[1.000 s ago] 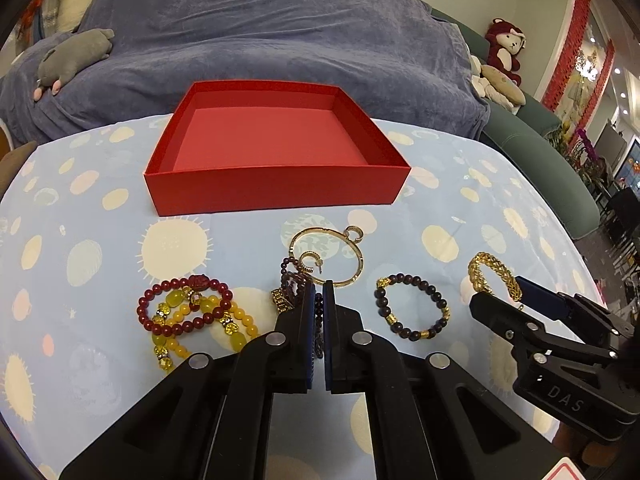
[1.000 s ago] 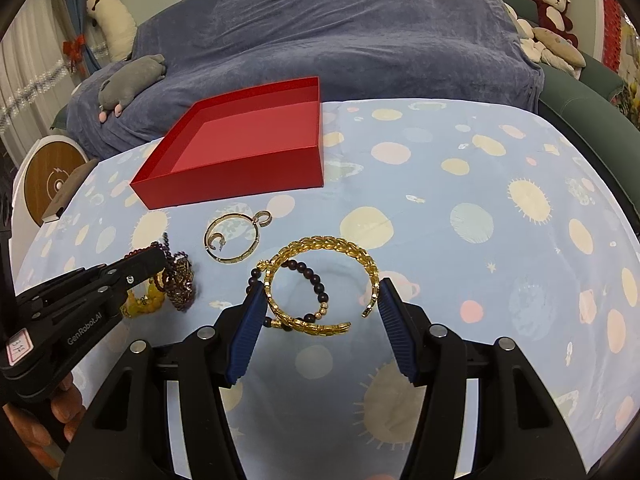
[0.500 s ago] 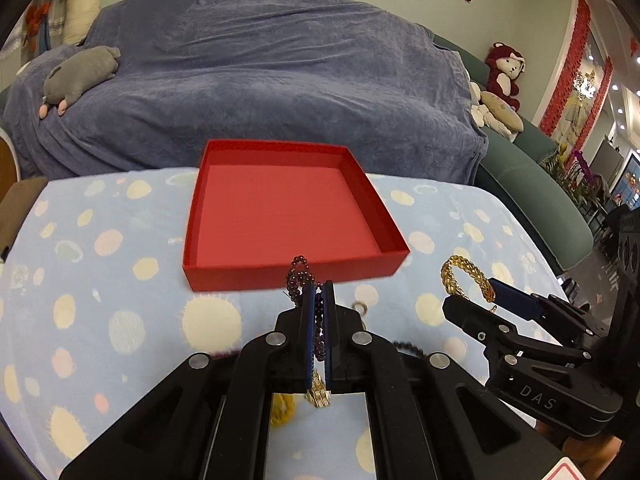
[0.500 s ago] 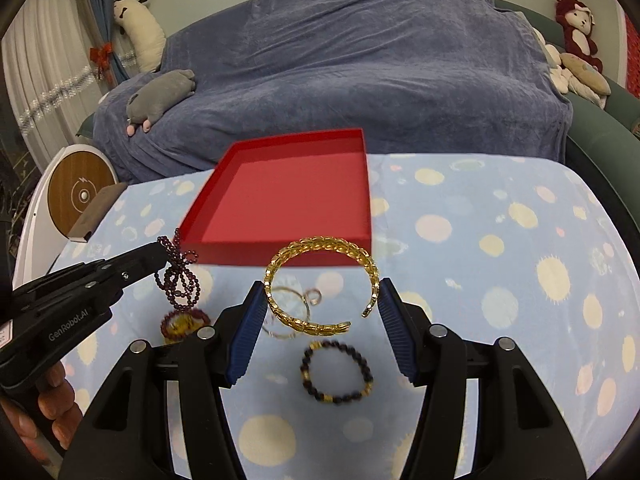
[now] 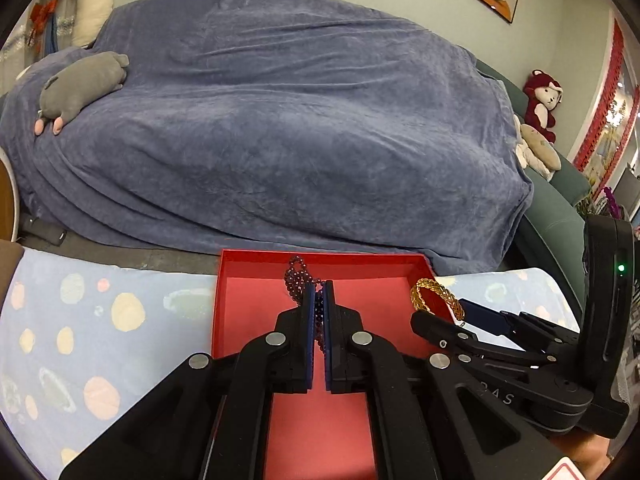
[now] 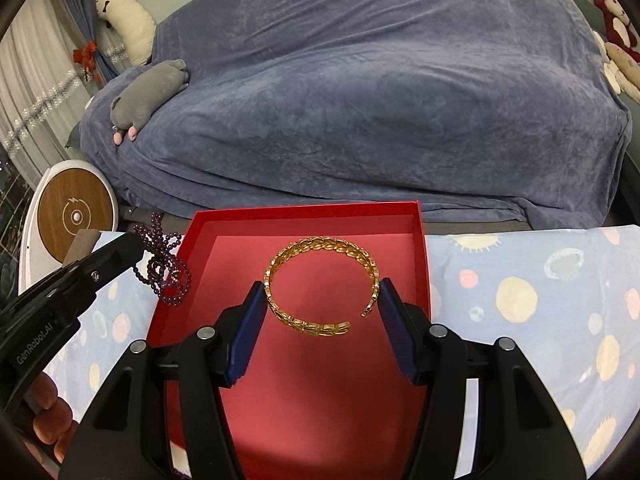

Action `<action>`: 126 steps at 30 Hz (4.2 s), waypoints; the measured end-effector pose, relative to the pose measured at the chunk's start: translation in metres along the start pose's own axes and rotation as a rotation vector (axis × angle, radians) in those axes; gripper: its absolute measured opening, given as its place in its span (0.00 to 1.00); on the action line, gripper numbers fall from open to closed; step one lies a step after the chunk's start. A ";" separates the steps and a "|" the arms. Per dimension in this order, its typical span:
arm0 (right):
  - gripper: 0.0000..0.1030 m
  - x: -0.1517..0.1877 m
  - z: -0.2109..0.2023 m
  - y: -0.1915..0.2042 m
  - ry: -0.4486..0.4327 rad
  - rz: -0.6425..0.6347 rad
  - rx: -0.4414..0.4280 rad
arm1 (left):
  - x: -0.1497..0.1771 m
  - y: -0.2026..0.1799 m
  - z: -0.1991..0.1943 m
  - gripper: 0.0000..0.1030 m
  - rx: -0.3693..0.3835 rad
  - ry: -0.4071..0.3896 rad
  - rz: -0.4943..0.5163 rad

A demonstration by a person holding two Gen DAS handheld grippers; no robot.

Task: Organize jewelry
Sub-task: 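Carry both bracelets over the red box and open both tools to drop them, then withdraw both open tools from the box back toward the jewelry, then lower the left tool onto the red bead bracelet and close on it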

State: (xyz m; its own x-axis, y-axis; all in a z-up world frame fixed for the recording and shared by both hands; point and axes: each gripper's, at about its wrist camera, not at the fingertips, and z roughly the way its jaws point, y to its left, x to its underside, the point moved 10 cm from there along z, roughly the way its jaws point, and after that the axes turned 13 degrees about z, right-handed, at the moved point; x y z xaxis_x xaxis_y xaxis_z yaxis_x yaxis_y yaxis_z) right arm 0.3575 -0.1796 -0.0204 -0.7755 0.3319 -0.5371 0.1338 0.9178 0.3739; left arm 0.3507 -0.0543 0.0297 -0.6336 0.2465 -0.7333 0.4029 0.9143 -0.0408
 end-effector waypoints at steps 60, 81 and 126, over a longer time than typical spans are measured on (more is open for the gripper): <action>0.65 0.253 -0.126 -0.053 0.013 -0.087 0.094 | 0.256 -0.018 -0.106 0.58 -0.121 0.199 0.031; 0.62 0.240 -0.110 -0.066 0.007 -0.037 0.121 | 0.259 -0.029 -0.102 0.62 -0.082 0.199 0.025; 0.60 0.239 -0.110 -0.068 0.024 0.005 0.090 | 0.245 0.004 -0.080 0.47 -0.057 0.163 -0.121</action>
State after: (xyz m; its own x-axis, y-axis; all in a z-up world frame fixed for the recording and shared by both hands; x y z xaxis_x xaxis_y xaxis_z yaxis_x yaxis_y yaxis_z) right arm 0.0950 -0.1868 -0.0907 -0.7890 0.3324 -0.5167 0.1919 0.9323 0.3067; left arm 0.1442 0.0354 -0.0953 -0.7754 0.1784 -0.6057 0.2823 0.9560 -0.0798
